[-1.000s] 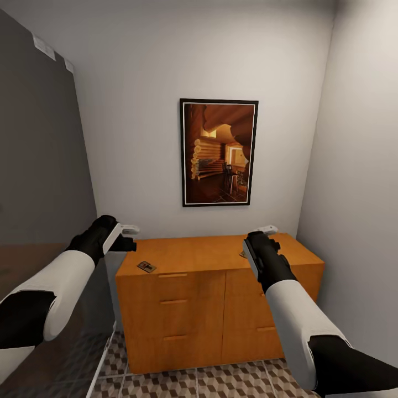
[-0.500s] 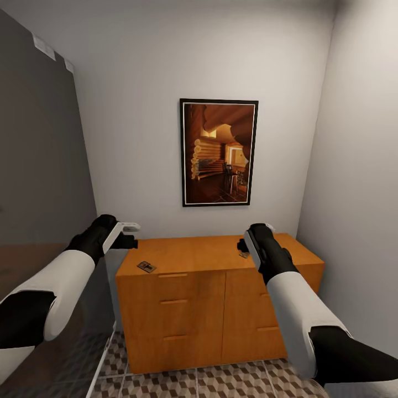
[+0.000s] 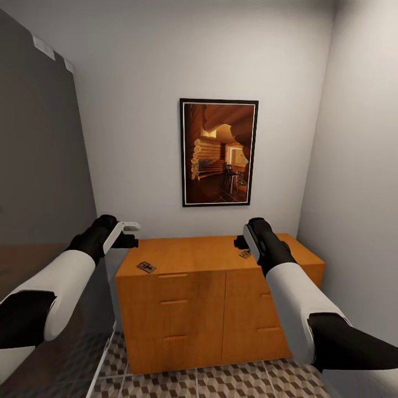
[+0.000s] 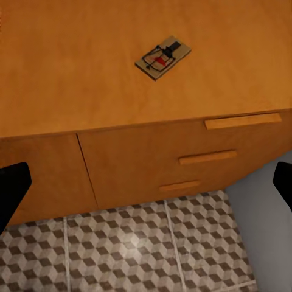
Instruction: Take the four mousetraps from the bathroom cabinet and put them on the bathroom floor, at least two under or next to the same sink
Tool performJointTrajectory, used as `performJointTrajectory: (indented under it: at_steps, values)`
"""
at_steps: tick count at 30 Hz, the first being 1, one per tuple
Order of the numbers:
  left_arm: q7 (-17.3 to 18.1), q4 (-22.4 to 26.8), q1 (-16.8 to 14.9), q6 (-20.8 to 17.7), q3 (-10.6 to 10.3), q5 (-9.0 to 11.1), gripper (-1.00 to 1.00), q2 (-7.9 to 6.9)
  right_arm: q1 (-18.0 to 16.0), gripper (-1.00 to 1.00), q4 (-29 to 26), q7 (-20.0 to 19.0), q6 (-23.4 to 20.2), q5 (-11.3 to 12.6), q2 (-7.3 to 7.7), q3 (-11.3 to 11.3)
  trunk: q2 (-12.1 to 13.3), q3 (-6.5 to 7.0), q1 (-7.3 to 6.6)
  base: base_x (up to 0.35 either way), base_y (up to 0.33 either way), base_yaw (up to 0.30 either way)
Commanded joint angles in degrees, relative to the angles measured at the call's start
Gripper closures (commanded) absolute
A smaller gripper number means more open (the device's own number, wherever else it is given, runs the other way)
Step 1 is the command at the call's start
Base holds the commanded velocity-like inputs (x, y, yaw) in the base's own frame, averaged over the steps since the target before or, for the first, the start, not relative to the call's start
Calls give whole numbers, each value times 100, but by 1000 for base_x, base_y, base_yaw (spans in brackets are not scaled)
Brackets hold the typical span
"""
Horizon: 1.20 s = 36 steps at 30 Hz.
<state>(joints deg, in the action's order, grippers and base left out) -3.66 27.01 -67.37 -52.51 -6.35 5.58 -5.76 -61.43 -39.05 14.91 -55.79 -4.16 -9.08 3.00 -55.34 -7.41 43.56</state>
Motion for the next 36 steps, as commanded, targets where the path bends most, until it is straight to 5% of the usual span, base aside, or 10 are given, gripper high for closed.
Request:
performJointTrajectory:
  at_steps: [1, 15, 36]
  values:
    - [-38, 2, -5, -19, -45, 61, -100, -9, -10, -100, 9, -14, -24, -41, -9, 27, -7, -9, 2, 97, 0, 0]
    - [-38, -32, -5, 254, 176, 293, -100, -13, -26, -100, 61, -14, -21, -48, -14, 25, -7, -9, 2, 228, 0, 0]
    - [-36, -73, -5, 286, 212, 353, -100, 5, -27, -100, 211, -14, -15, -50, 1, 42, -7, -9, 2, 57, 0, 0]
